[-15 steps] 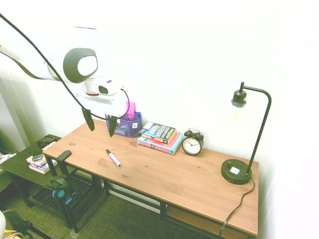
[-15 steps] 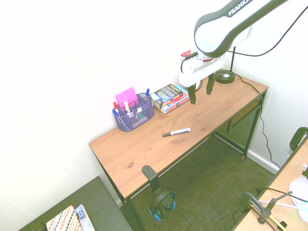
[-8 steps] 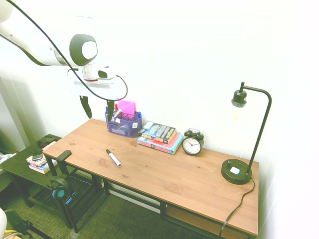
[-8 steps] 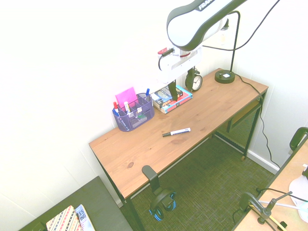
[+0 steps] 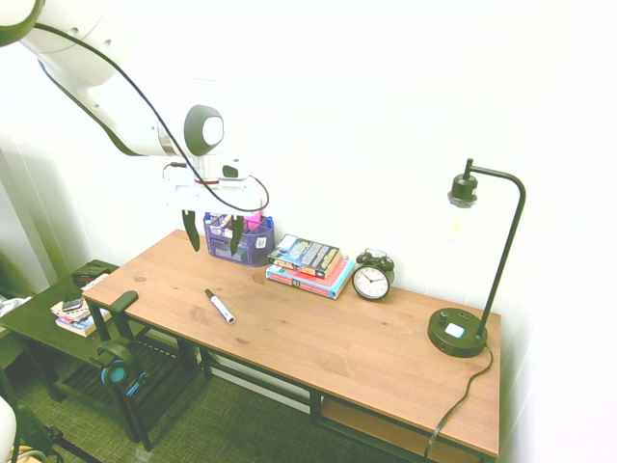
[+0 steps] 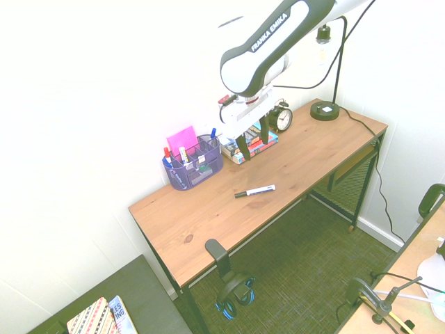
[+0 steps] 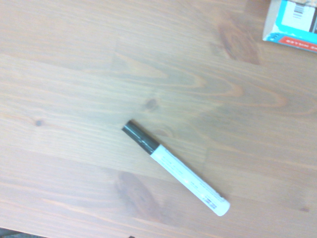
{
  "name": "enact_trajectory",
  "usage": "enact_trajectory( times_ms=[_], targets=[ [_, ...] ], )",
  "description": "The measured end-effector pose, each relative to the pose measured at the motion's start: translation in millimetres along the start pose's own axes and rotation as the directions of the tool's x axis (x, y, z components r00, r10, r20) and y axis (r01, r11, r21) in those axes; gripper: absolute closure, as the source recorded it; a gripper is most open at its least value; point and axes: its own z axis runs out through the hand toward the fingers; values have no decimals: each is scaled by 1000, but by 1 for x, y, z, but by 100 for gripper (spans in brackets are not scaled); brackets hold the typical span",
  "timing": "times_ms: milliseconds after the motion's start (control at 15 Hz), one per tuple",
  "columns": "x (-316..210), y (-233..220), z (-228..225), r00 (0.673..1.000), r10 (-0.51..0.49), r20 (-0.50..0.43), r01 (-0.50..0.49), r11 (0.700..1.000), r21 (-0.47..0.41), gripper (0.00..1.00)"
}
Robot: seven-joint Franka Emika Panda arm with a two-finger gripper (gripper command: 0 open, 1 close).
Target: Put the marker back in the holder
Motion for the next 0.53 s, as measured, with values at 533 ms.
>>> enact_trajectory(
  times_ms=[533],
  targets=[
    [22,-14,78,996,-85,-21,82,989,-126,0]
  ],
)
